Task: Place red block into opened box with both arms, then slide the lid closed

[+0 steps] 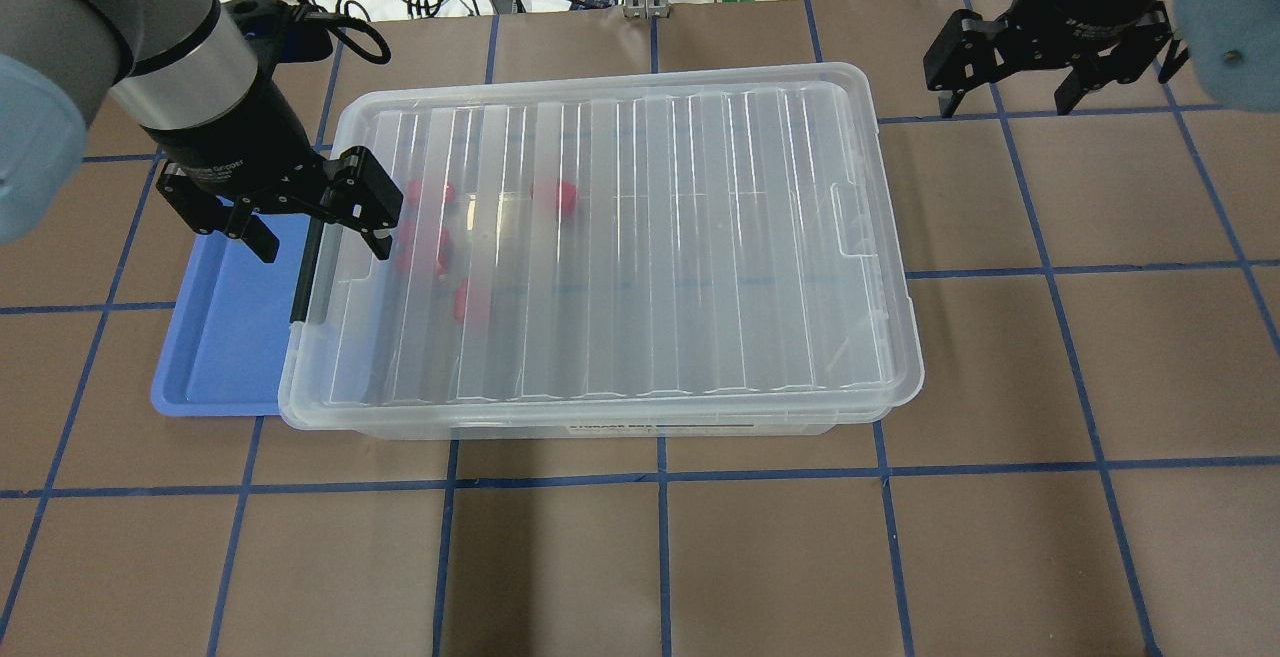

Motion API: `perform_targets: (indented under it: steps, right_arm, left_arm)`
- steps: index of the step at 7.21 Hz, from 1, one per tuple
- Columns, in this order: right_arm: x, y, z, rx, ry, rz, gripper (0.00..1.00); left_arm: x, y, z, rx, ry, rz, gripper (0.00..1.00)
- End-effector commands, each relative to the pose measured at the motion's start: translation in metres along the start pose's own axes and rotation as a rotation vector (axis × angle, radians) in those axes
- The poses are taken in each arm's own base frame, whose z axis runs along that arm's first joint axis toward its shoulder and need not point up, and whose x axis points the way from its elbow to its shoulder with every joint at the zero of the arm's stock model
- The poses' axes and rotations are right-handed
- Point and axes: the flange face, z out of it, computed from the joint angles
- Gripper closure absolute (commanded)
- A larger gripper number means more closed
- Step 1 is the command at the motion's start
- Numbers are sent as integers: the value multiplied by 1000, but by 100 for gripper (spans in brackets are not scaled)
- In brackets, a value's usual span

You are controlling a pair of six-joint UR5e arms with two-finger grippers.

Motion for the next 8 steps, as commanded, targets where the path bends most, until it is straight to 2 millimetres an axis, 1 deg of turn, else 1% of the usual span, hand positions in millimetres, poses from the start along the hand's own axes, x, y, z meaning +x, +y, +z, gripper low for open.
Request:
perform_targets:
  steps: [1, 3, 8]
  right_arm:
    - [-7, 13, -16, -6, -17, -7, 0]
    - [-29, 17, -14, -12, -15, 18, 0]
    - [-31, 18, -12, -20, -21, 12, 0]
  left_arm:
    - [-1, 0, -1, 3, -5, -2, 0]
    - [-3, -1, 1, 0, -28, 0, 0]
    - [-2, -1, 0, 2, -28, 0, 0]
